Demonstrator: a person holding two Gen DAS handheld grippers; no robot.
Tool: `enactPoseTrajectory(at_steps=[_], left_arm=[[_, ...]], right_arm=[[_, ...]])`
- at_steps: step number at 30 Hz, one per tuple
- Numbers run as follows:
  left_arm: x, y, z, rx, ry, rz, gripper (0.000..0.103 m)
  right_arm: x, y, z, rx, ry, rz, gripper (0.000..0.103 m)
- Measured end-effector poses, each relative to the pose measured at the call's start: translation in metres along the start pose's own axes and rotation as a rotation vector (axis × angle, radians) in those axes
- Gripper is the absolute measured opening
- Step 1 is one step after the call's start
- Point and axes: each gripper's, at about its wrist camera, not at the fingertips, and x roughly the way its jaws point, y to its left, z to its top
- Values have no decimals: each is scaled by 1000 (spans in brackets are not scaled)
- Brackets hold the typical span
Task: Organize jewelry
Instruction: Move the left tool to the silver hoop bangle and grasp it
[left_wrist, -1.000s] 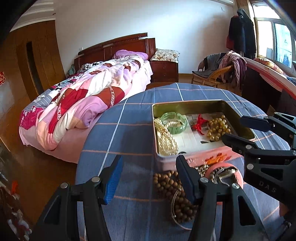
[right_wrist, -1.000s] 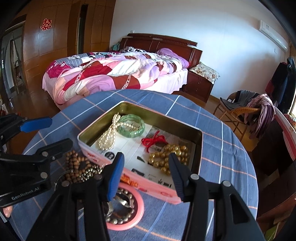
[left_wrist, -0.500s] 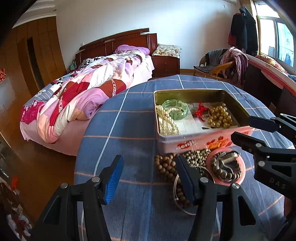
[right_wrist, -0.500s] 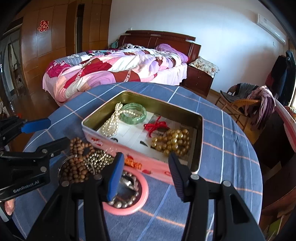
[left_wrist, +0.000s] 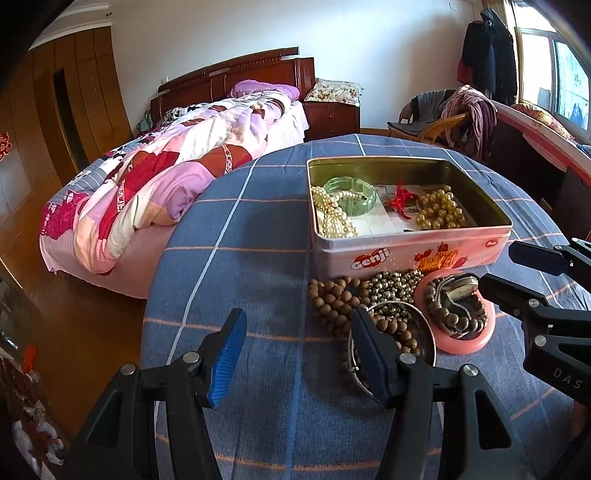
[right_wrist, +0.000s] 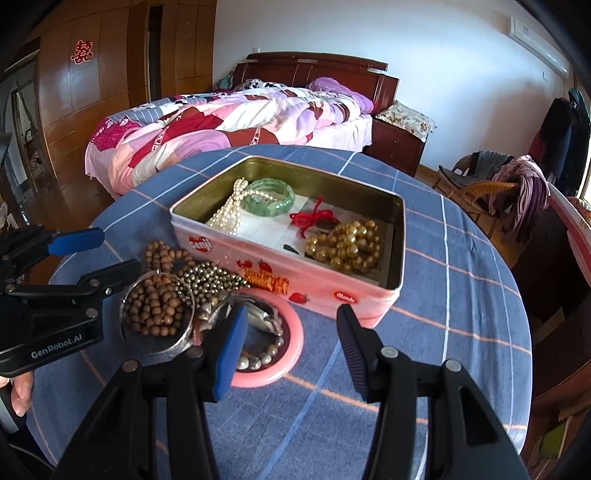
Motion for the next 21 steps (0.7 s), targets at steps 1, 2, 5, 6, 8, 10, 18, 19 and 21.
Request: enactPoseTrajectory(at_steps=[1,2,5,6,8,10,18,19,21], left_arm=[[1,1,-1,-1,2,0,60],[2,2,-2,-2,5,0,60],[4,2,-3,-3,9,0,60],[4,2,-3,-4,8,-1,60],[4,2,-3,-4,9,-1,60],[4,2,-3,-3,8,-3,60],[7,1,-4,4,12,-3,60],[7,1,-4,4,13,-3,60],[7,1,-4,7,14,-4,60]], right_arm=[[0,0,0,1,1,0,54],[1,0,0,2,2,0,54],[1,0,-2,4,6,2,54],[2,0,-3,5,7,2,54],[2,0,-3,7,6,2,54],[2,0,-4,8,8,2,54],[5,-2,-10,22,17,4,54],[5,-2,-10,24,18,4,54],[5,-4,-11,28,19,2,54]])
